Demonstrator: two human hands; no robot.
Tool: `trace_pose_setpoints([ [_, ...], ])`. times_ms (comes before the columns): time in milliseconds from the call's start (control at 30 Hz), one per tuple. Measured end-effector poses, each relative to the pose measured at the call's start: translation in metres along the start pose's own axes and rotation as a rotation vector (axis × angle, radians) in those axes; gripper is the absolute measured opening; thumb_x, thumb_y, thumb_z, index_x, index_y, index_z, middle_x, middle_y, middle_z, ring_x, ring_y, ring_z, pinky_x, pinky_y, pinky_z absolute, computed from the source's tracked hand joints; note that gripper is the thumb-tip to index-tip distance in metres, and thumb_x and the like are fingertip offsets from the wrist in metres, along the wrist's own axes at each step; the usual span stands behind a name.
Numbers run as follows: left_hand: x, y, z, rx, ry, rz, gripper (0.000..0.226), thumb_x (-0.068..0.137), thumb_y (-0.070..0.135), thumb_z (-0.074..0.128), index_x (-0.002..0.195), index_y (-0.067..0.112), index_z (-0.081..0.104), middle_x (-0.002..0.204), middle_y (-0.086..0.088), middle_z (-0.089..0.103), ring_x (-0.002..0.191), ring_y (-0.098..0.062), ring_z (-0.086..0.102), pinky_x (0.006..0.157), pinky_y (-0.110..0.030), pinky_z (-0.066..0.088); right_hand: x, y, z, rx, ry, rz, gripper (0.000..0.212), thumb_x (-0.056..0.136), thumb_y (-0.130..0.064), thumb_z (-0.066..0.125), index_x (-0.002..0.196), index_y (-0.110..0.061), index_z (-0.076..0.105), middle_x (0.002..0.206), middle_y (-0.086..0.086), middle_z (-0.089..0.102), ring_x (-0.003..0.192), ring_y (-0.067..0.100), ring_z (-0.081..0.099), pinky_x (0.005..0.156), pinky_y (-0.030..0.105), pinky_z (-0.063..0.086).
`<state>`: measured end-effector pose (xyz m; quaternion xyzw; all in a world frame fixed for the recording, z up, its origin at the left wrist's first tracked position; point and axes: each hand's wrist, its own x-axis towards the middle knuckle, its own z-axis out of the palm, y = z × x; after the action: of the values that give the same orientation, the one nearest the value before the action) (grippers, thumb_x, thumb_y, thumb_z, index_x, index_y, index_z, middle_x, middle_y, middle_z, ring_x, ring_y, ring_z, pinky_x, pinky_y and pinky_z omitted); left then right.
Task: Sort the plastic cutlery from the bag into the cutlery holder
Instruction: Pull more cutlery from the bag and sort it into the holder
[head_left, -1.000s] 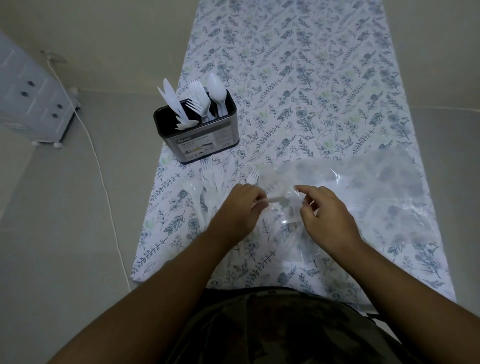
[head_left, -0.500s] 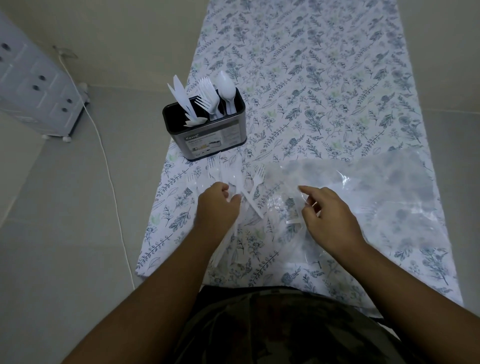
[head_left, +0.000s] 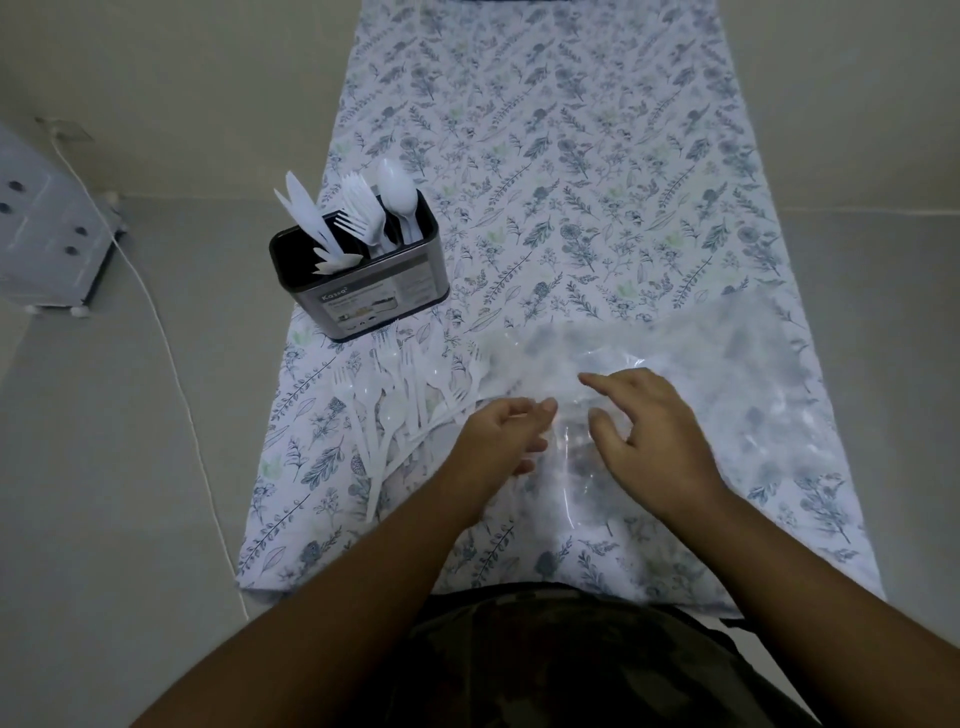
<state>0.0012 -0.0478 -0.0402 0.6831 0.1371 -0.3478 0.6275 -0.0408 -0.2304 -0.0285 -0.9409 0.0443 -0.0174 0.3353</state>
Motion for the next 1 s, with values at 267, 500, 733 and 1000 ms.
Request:
trace_pose_setpoints([
  [267,0.0,0.003,0.003,-0.121,0.159,-0.007,0.019,0.093,0.007,0.06,0.106,0.018,0.07,0.09,-0.008,0.076,0.078,-0.019,0.067,0.072,-0.032,0.056,0.005,0.059,-0.01,-0.36,-0.069,0.143,0.071,0.093,-0.018,0.06,0.158,-0.025,0.032,0.163,0.006,0.033,0.153,0.026,0.022,0.125,0.049,0.01],
  [500,0.0,0.009,0.009,0.183,0.277,0.123,0.056,0.08,0.039,0.081,0.121,0.024,0.047,0.099,0.0,0.063,0.089,-0.012,0.065,0.074,-0.028,0.054,0.006,0.083,0.001,-0.184,0.015,0.116,0.058,0.084,0.003,0.07,0.138,-0.016,0.062,0.146,0.017,0.054,0.136,0.038,0.045,0.113,0.053,0.035],
  [733,0.003,0.007,0.01,0.004,0.349,0.166,0.046,0.089,0.005,0.069,0.125,0.025,0.049,0.095,-0.003,0.072,0.07,-0.012,0.062,0.055,-0.018,0.053,0.009,0.091,-0.003,-0.146,0.051,0.095,0.055,0.083,0.009,0.066,0.132,-0.016,0.068,0.128,0.015,0.065,0.121,0.037,0.053,0.101,0.047,0.046],
  [1000,0.001,-0.016,0.001,0.65,0.486,0.514,0.056,0.085,0.004,0.063,0.137,0.017,0.048,0.13,-0.003,0.048,0.122,-0.017,0.045,0.098,-0.029,0.044,0.016,0.084,-0.013,-0.078,0.134,0.055,0.019,0.091,-0.002,0.066,0.102,-0.017,0.073,0.095,0.002,0.072,0.1,0.025,0.06,0.088,0.038,0.048],
])
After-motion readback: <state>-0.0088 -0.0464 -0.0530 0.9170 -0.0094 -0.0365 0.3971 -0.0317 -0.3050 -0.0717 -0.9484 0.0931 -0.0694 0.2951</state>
